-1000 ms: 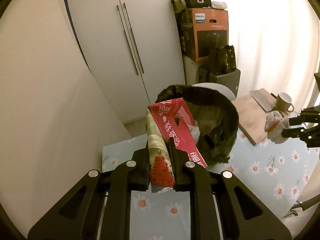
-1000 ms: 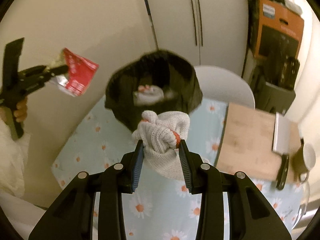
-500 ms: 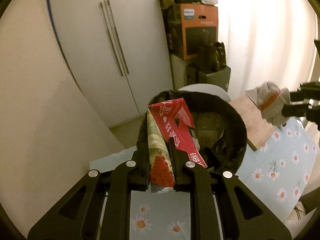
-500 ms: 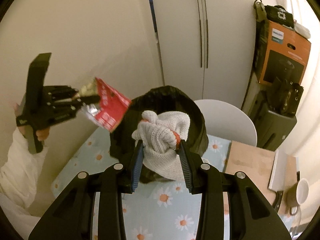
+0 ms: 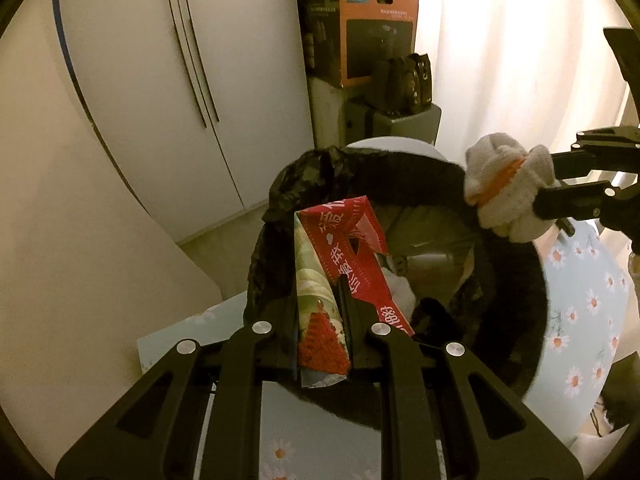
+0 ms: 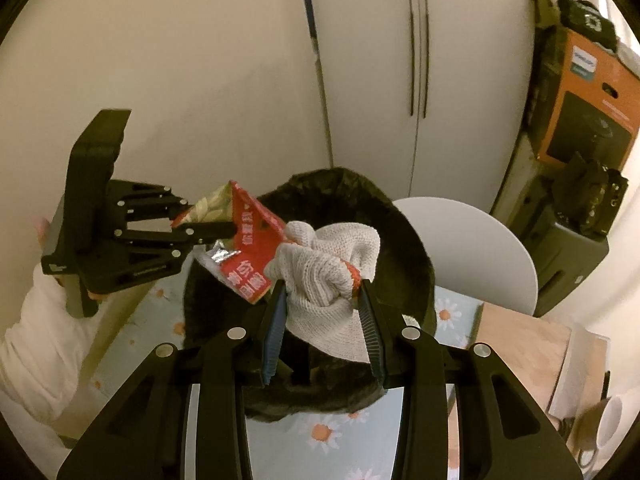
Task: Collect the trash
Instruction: 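Carry the red wrapper and glove over the bin with both grippers, then open both grippers over the bin, releasing the wrapper and glove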
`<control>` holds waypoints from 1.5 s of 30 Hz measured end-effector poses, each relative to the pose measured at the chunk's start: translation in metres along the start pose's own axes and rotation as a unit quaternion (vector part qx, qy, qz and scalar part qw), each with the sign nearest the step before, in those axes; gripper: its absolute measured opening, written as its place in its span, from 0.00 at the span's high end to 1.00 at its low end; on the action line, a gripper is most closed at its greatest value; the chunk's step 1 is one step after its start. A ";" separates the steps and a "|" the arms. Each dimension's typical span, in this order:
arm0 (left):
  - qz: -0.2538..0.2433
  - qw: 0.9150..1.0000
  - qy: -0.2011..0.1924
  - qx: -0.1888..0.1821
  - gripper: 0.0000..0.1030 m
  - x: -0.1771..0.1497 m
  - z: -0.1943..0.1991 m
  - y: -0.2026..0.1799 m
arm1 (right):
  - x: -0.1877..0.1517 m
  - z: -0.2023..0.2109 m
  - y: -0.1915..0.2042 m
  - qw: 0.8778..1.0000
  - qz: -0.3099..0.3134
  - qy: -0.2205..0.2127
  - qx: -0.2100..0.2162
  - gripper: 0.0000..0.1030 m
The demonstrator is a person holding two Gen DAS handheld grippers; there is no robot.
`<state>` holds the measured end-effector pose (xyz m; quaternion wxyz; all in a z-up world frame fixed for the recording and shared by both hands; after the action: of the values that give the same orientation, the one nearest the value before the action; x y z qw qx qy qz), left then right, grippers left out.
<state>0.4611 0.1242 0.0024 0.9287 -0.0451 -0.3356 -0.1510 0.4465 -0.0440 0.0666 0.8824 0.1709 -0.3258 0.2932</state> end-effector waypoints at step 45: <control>0.005 0.997 0.018 0.080 0.06 -0.009 0.051 -0.057 | -0.055 0.033 -0.005 0.998 0.052 -0.011 0.016 0.16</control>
<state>0.4059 0.0816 0.0350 0.9359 0.0309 -0.3297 -0.1200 0.4001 -0.0863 0.0526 0.8594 0.1714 -0.3394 0.3420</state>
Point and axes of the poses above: each gripper's, at about its wrist camera, not at the fingertips, and z roughly against the way its jaws point, y to its left, x to its top, the point moved 2 cm from there along -z, roughly the way its jaws point, and after that the axes turned 5 degrees about z, right-handed, at the moved point
